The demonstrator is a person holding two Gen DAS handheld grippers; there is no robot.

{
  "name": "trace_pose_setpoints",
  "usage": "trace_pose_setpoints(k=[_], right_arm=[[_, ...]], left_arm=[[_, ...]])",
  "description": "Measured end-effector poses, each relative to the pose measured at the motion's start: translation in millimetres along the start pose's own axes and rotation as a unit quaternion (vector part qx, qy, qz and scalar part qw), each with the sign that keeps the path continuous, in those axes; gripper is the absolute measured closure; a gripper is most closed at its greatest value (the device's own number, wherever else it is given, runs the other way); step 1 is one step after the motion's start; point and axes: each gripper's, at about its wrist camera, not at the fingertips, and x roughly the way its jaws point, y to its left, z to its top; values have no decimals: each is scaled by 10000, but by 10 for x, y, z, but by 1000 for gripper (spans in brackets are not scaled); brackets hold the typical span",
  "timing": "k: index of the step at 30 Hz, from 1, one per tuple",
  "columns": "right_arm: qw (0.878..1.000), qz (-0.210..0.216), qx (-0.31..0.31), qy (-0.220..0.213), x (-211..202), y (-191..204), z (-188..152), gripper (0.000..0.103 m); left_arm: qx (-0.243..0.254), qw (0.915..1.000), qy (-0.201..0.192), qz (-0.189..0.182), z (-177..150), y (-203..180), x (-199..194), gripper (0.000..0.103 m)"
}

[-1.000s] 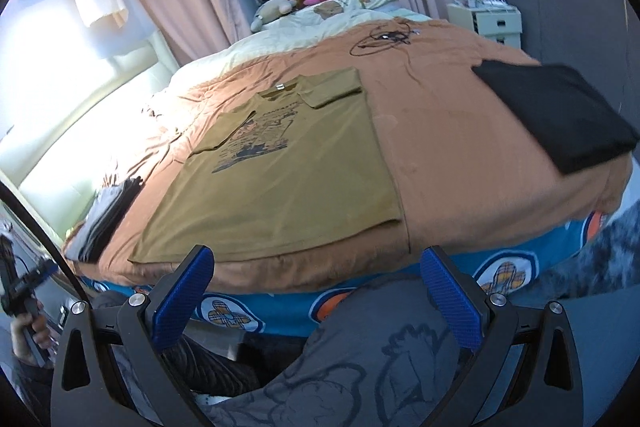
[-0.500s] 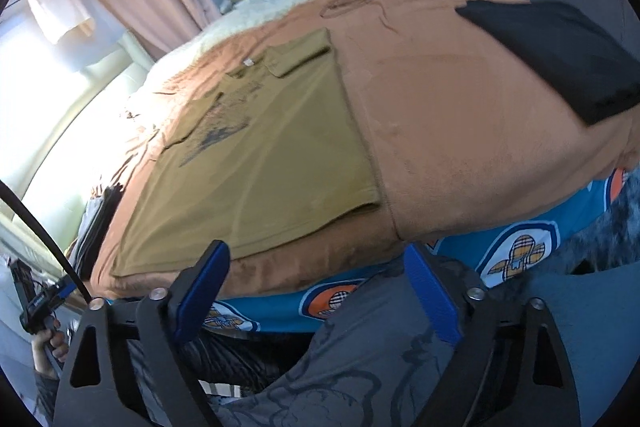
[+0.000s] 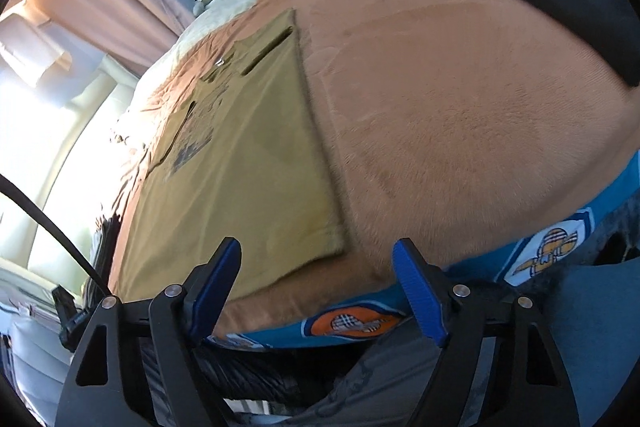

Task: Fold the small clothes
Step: 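Lower both grippers to the hem edge of the olive T-shirt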

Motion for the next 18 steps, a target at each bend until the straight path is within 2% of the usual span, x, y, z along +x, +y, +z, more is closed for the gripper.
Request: trace_pose_setpoints(k=[2,4,5,8,14,18], right_arm=[[9998,151,141,37,99,-83,47,28],[9982,501,326,68,168,-161,69,39],[9964,704,462,80,206,-205,73,39],[9937,949,589,56,262,-269,64,39],[9845,1487,929,76,243,-418,-58,39],[9847,1508,874,48,314,-464,-87,39]], left_arm=[[-74,10000,12,-62,29,22,17,46],[-202,9997,43,-161,66,53,30,46],[-275,9993,69,-224,85,61,50,46],[-534,9974,111,-473,107,123,61,46],[-1142,9880,56,-1034,30,280,12,46],[-1144,9870,28,-1128,-51,258,-57,46]])
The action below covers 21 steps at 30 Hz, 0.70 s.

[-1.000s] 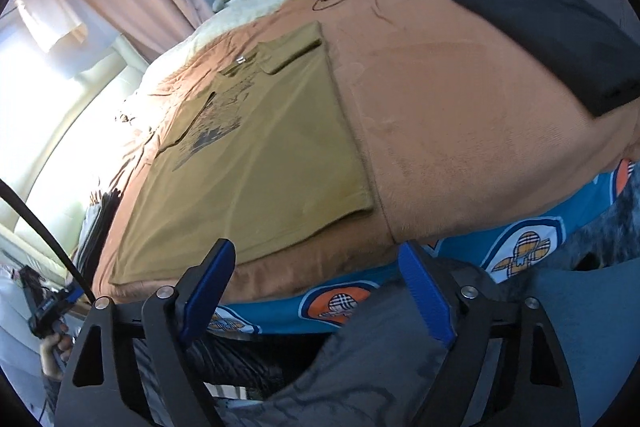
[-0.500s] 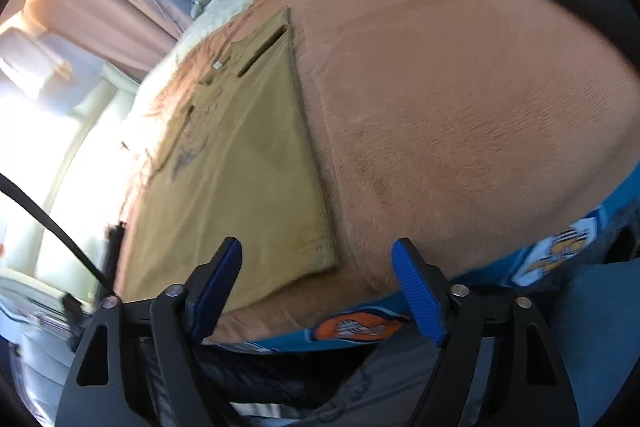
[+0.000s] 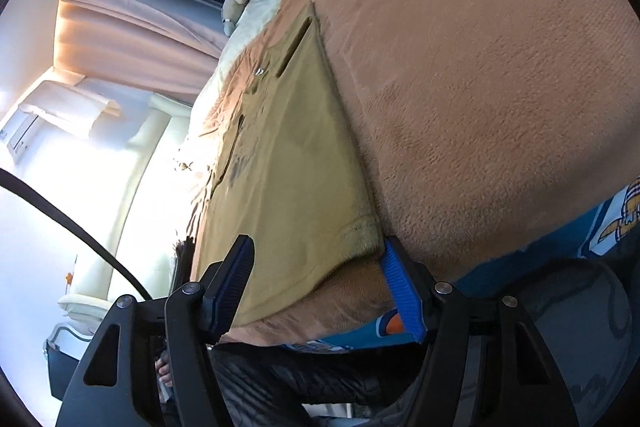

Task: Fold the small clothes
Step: 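Lower both grippers to the hem edge of the olive T-shirt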

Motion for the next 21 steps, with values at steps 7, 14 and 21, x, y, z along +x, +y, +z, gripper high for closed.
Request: trace_pose_setpoints(k=[7,14,21], right_arm=[[9992,-313,-229,-110,219,120,81,39],[9980,-594,-2,-226,339,315,75,68],[9976,-663,23,-190,374,414,91,69]], left_arm=[[-32,9997,-109,-195,-85,-81,19,46],[-202,9989,-215,-375,-40,-69,95,46],[-443,9983,-210,-324,14,-110,240,48]])
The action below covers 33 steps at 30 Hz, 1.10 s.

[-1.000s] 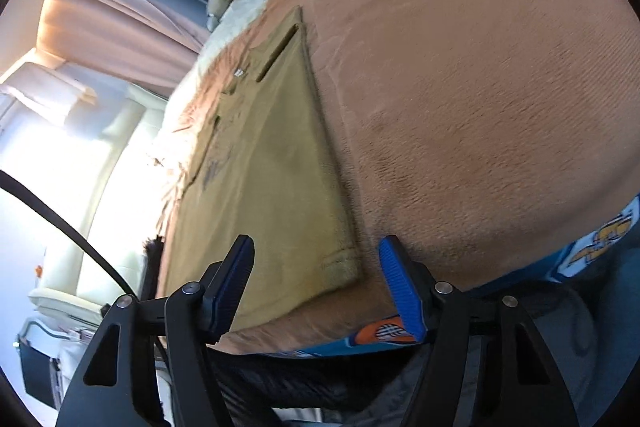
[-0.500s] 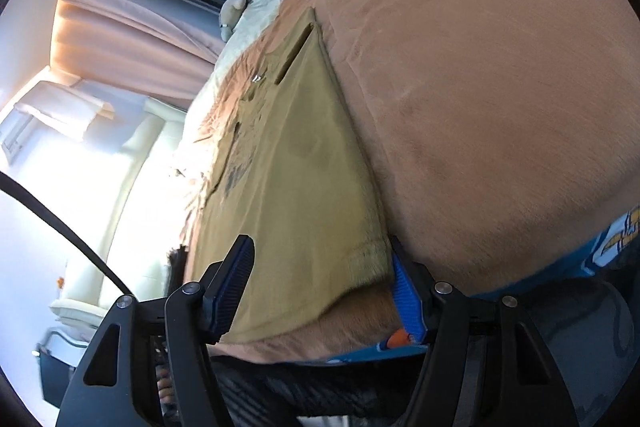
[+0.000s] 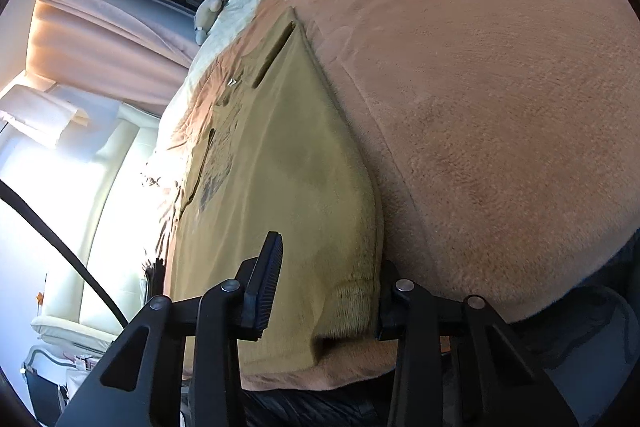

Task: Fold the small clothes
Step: 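Lower both grippers to the hem edge of the olive T-shirt, then close the right gripper on the hem while the left gripper grasps the hem too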

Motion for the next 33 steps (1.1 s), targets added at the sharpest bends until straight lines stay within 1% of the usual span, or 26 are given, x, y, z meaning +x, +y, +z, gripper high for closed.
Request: trace_pose_setpoints(k=[1,3,4,5,6,7,8,9,11,17,21,24,27,29,33], right_arm=[[10000,-5,-4,-5,7,5,-7,69],[10000,-13,-8,-29,-18,-27,-22,70],[10000,-47,-23,-36,-29,-35,-27,78],[9999,-124,-32,-27,-41,-41,-29,82],[9998,-176,-10,-18,-46,-37,-28,90],[9998,-207,56,-15,-81,-61,-26,98],[9997,-208,97,-24,-103,-63,-12,100],[9997,-190,135,-53,-142,-70,-4,101],[9998,-114,115,-119,-237,-59,11,103],[9992,181,-230,-267,-518,142,-25,103],[9983,326,-304,-377,-716,251,-75,103],[9976,402,-367,-434,-858,297,-136,103],[9962,534,-449,-528,-1035,365,-223,103],[9954,609,-471,-573,-1120,365,-263,103],[9938,735,-532,-636,-1311,360,-409,103]], left_arm=[[3,10000,-11,77,6,-7,15,51],[-30,9996,-19,285,28,-14,53,65],[-62,9994,-19,345,39,-3,71,69],[-109,9991,-17,415,54,18,81,78],[-144,9988,-8,474,71,42,87,91],[-181,9982,23,570,92,70,86,96],[-201,9980,57,596,105,99,80,98],[-194,9982,75,560,113,107,65,99],[-30,9980,17,632,129,57,11,99],[131,9993,-173,297,207,-104,-224,99],[430,9984,-327,145,239,-298,-424,100],[460,9979,-459,18,270,-366,-570,100],[486,9974,-509,-134,286,-427,-713,100],[573,9966,-568,-146,265,-480,-818,100],[596,9953,-696,-306,179,-544,-1052,100]])
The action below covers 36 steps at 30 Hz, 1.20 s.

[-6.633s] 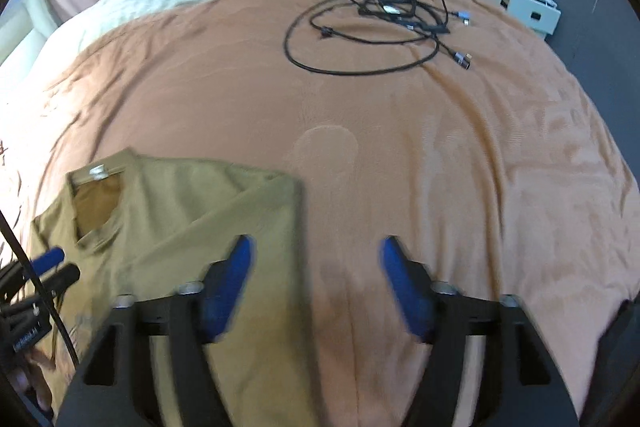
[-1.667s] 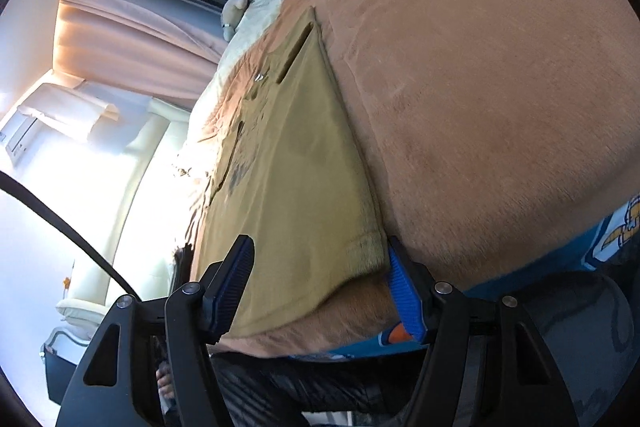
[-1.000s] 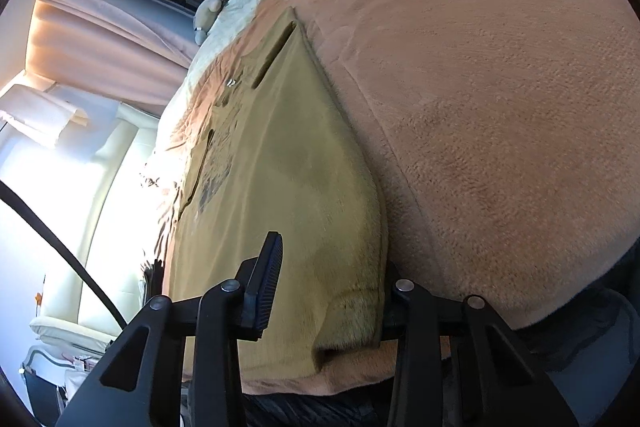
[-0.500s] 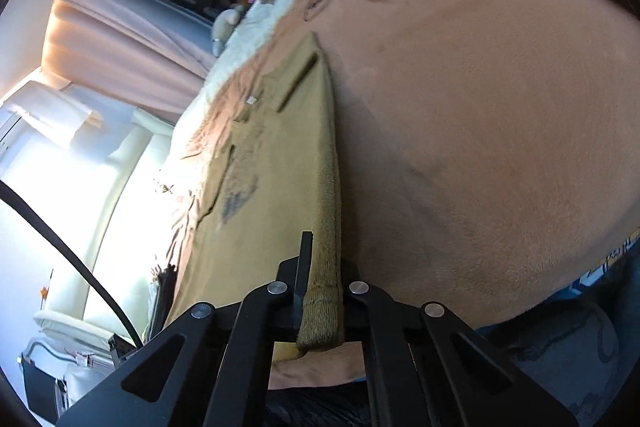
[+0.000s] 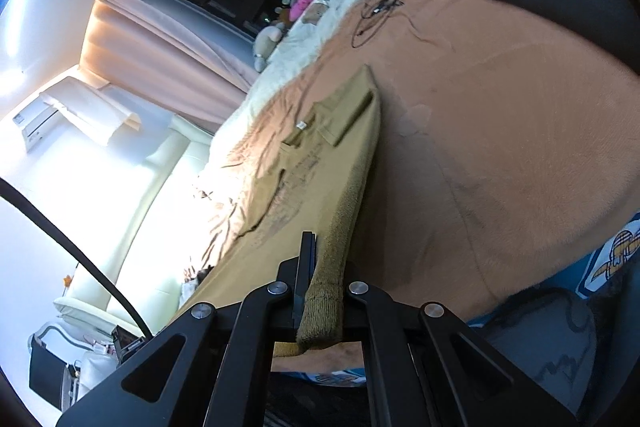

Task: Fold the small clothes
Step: 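Close the right gripper on the hem while the left gripper grasps the hem too, then lift the hem with both grippers and fold it over toward the collar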

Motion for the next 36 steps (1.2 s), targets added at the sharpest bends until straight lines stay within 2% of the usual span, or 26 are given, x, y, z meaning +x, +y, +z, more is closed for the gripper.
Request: trace_pose_setpoints(k=[7,15,26,30,36], right_arm=[[9997,161,-122,-107,-276,59,-202,103],[9992,220,-298,-134,-558,-27,-468,103],[9988,140,-461,125,-859,-96,-701,103],[9988,159,-394,222,-869,-121,-673,103],[9982,76,-534,261,-673,11,-246,103]], left_arm=[[184,9996,-145,-128,-169,-120,-422,100],[397,9986,-288,-210,-517,-112,-821,100],[607,9980,-149,-118,-932,89,-1108,100],[697,9976,-30,6,-940,97,-1074,100],[1005,9948,8,176,-668,-79,-915,100]])
